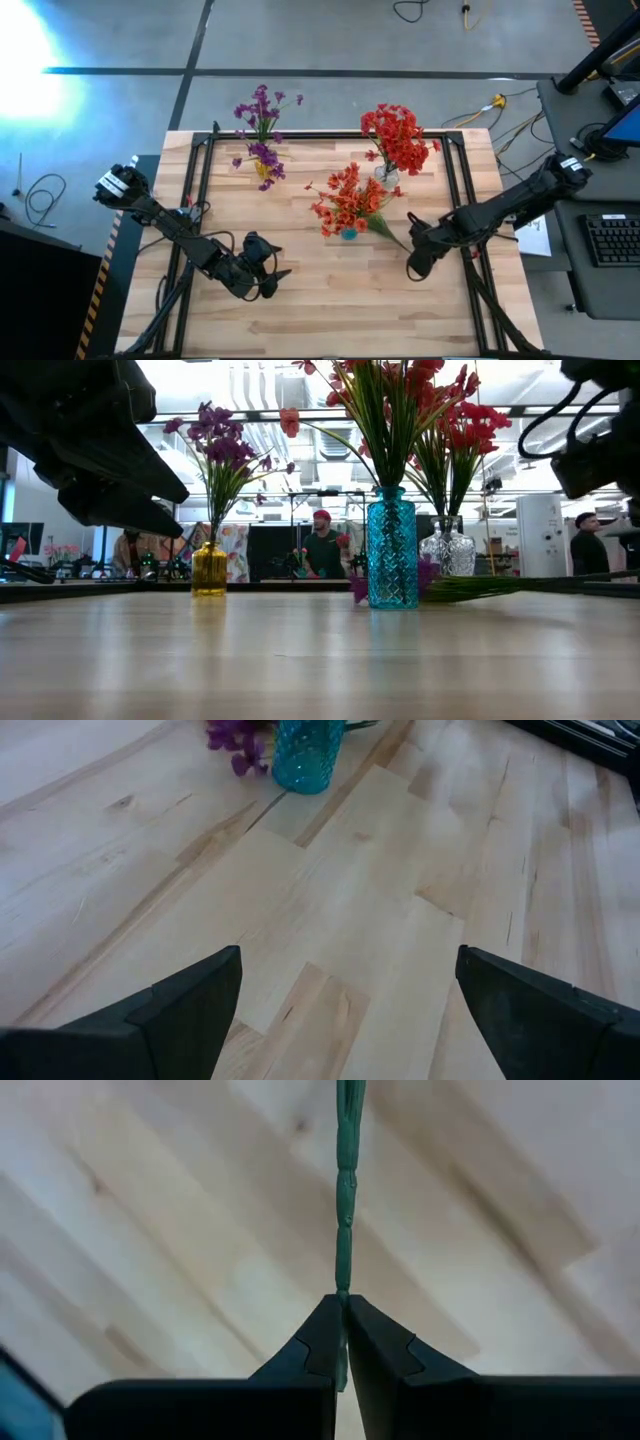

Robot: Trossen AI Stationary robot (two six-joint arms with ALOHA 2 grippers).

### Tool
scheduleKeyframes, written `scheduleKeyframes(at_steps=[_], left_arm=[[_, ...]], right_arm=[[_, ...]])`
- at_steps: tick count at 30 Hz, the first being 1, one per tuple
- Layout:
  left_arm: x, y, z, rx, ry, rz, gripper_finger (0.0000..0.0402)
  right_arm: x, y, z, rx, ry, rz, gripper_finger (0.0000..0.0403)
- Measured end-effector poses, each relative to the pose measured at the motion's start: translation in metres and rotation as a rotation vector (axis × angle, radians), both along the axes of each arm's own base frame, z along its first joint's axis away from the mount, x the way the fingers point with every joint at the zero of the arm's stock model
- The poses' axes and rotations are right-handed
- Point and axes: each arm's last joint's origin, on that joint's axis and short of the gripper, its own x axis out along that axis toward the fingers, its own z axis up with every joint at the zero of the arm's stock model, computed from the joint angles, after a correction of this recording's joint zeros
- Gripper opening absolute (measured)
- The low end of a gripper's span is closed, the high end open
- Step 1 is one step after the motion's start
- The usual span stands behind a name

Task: Sort flowers into vase by color
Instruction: Put the violet flowers into the yellow vase

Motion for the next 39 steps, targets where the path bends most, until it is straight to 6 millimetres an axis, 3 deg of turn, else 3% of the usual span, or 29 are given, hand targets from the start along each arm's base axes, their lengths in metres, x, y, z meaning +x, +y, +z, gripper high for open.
scheduleKeyframes(at_steps=[15, 18, 24, 28, 32, 39], left_arm=[[0.000, 0.000, 0.000, 0.007, 0.003, -0.004, 0.0355], [0.000, 0.000, 0.000, 0.007, 0.002, -0.004, 0.0355], [0.000, 0.000, 0.000, 0.007, 0.002, -0.004, 0.0355], [0.000, 0.000, 0.000, 0.026, 0.007, -0.015, 0.0355], [0.000, 0.000, 0.000, 0.030, 0.007, -0.017, 0.0355], [0.000, 0.000, 0.000, 0.030, 0.007, -0.017, 0.0355]], right_arm=[[-0.011, 0.021, 0.000, 0.052, 0.050, -0.008, 0.0023], [-0.012, 0.023, 0.000, 0.037, 0.042, -0.019, 0.0058], [-0.012, 0.023, 0.000, 0.012, 0.027, -0.013, 0.0165], [-0.007, 0.017, 0.000, -0.171, -0.090, -0.030, 0.0217], [0.002, 0.015, -0.005, -0.350, -0.200, 0.008, 0.0245], [0.027, 0.017, -0.025, -0.469, -0.264, 0.012, 0.0269]])
